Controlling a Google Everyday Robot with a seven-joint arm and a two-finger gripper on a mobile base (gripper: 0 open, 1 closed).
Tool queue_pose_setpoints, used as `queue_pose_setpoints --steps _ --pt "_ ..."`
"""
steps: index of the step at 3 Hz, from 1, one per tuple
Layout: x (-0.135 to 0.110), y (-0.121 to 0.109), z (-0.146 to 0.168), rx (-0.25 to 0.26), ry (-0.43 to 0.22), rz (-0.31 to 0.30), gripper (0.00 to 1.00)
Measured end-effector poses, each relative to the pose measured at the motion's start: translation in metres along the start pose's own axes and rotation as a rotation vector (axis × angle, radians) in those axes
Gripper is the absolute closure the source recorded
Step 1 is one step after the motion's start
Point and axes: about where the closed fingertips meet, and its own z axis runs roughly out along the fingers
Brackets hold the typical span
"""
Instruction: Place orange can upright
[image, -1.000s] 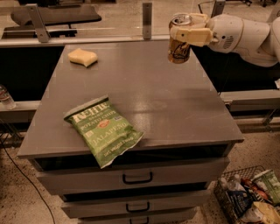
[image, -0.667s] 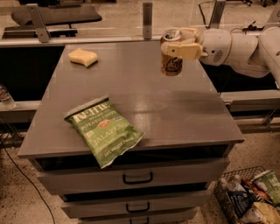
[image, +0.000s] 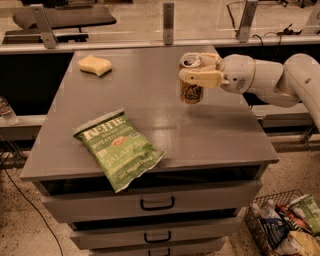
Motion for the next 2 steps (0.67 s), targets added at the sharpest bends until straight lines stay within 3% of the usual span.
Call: queue_pose_setpoints --steps 1,2 --pt "0.018 0.003 0.002 0.015 -0.024 0.020 0.59" --pt "0.035 0.003 0.005 0.015 -0.035 0.018 0.28"
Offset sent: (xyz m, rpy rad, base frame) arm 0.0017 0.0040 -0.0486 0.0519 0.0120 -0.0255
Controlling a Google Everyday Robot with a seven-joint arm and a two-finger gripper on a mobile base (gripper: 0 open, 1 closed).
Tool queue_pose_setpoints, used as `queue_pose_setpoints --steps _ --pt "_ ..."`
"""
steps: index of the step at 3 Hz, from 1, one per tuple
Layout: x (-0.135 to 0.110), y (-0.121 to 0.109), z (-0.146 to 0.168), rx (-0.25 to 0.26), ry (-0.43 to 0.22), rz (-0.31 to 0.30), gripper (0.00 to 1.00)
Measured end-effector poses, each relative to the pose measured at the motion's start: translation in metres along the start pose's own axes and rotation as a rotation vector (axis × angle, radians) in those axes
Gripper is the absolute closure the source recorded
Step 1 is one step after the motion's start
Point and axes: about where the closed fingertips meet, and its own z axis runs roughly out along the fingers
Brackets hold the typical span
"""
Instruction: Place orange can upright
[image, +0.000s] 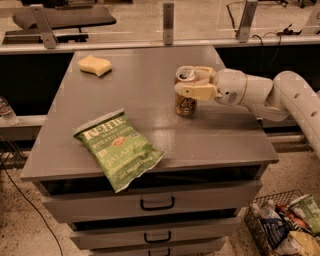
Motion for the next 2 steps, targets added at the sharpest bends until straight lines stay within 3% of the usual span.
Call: queue_pose_setpoints --steps 1,2 --pt "0.0056 -0.0034 -0.0018 -0.011 -0.003 -0.019 0.05" --pt "0.0087 -0.0062 -0.0109 -0.029 0.001 -0.026 0.00"
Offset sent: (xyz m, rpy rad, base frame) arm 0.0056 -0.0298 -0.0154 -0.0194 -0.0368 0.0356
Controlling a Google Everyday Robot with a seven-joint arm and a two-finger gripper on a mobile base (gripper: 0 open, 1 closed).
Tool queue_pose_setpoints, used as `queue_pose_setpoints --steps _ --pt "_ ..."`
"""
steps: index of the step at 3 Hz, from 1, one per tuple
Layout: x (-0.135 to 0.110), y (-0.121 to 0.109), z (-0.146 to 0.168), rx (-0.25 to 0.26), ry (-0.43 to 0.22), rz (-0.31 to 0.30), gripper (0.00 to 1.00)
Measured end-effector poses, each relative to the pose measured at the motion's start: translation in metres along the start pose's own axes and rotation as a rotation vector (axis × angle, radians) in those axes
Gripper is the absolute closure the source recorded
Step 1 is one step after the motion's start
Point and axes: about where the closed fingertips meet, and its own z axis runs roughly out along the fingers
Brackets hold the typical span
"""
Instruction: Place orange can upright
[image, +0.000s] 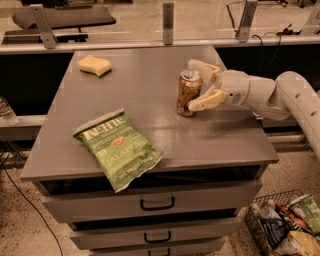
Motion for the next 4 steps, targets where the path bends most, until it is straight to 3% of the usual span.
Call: queue_pose_setpoints --steps 1,2,3,4 --pt "-0.007 -0.001 -0.020 -0.005 0.023 -0.013 0.00" --pt "-0.023 0.002 -0.054 0.063 0.057 -0.018 0.00" --pt "-0.063 0.014 -0.103 0.223 0.050 -0.026 0.00" --pt "-0.063 0.014 -0.108 0.234 0.051 -0.027 0.00"
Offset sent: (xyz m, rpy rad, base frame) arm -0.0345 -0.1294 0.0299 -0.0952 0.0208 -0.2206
